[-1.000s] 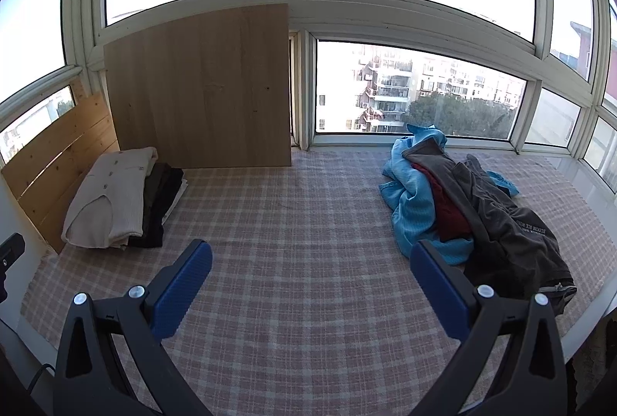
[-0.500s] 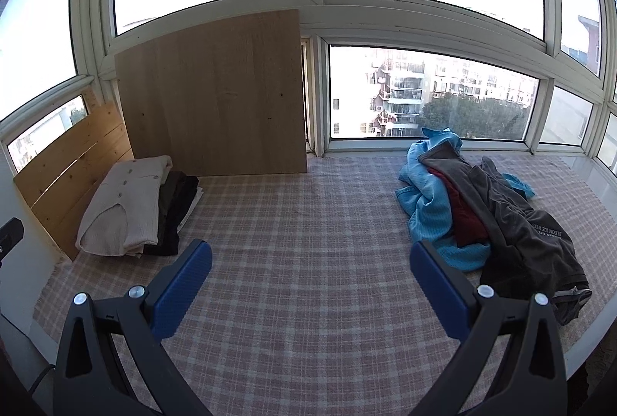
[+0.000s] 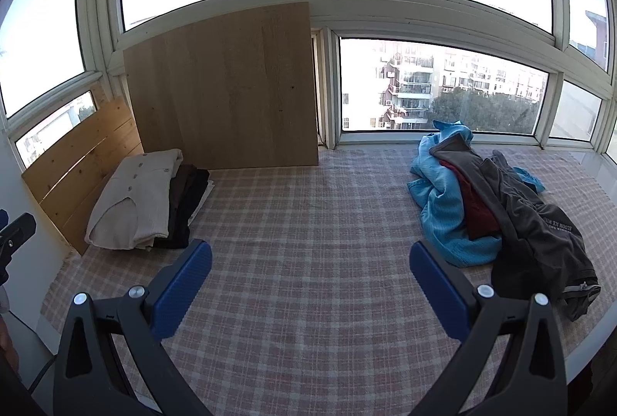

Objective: Fold clothes
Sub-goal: 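Move both tools toward the heap of clothes on the plaid platform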

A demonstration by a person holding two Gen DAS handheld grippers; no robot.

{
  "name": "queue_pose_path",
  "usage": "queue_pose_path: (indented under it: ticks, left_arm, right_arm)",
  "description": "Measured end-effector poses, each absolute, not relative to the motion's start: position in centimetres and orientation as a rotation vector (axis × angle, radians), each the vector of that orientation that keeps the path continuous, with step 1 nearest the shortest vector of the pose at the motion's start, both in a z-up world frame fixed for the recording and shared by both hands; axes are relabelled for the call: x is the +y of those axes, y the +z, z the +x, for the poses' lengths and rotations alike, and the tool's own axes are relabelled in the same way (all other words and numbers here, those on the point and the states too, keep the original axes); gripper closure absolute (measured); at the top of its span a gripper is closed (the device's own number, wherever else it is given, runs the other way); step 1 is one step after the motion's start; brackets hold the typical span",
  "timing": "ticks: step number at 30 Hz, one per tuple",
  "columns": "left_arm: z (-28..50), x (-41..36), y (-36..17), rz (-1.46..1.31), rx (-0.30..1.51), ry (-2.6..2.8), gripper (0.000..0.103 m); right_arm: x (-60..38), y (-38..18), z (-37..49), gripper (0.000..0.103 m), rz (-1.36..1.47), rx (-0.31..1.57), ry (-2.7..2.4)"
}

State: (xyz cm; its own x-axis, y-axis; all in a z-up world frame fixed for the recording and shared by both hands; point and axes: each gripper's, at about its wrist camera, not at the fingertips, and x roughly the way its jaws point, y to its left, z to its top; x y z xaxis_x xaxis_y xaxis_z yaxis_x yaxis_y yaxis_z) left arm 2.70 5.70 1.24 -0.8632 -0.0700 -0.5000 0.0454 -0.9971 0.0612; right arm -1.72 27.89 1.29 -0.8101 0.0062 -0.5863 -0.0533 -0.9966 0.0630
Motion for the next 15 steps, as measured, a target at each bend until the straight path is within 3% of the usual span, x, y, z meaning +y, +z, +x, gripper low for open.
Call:
queue_pose_path:
  ticks: [15]
  left_arm:
    - [-3.1,5.9,3.0,0.928,-0.118,-3.092,0.001]
  right_arm:
    - [30.4,0.9,-0.3,0.000,-0.953,0.201,2.843]
